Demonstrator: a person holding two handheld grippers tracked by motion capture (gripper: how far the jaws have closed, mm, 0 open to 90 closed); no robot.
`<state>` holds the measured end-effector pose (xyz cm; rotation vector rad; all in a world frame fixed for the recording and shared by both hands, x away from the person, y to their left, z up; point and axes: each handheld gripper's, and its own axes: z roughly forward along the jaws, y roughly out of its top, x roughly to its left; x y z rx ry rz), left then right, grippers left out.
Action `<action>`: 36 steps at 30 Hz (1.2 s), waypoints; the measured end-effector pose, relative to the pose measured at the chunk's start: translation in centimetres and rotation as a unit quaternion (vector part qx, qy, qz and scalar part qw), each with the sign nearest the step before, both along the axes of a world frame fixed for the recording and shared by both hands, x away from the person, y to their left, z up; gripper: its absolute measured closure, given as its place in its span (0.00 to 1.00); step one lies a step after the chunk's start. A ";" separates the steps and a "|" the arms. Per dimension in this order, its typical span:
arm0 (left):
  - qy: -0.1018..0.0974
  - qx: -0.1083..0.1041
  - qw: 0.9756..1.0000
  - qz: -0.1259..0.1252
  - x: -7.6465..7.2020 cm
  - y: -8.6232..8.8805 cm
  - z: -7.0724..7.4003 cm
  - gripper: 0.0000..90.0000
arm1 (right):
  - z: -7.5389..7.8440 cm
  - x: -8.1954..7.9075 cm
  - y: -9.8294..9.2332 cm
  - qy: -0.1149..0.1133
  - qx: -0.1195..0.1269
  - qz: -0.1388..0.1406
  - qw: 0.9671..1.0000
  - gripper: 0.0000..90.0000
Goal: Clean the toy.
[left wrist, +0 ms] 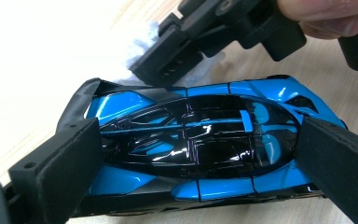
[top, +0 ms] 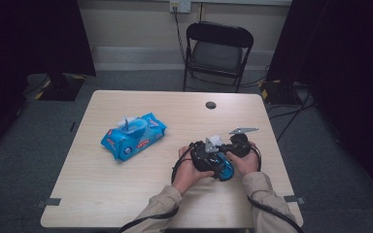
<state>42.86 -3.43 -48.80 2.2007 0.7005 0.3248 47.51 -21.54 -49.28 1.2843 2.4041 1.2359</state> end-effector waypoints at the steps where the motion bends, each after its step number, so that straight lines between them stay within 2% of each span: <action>1: 0.000 0.000 1.000 0.000 0.0 0.0 0.0 0.00 | 0.0 -0.1 -0.1 0.001 0.000 0.001 1.000 0.92; 21: -0.001 0.001 1.000 0.000 0.0 0.0 0.0 0.00 | -0.1 -2.5 -3.1 0.007 -0.009 0.026 1.000 0.92; 36: 0.003 0.005 1.000 0.003 0.0 0.0 0.2 0.02 | 0.0 -4.0 -5.7 0.008 -0.008 0.025 1.000 0.92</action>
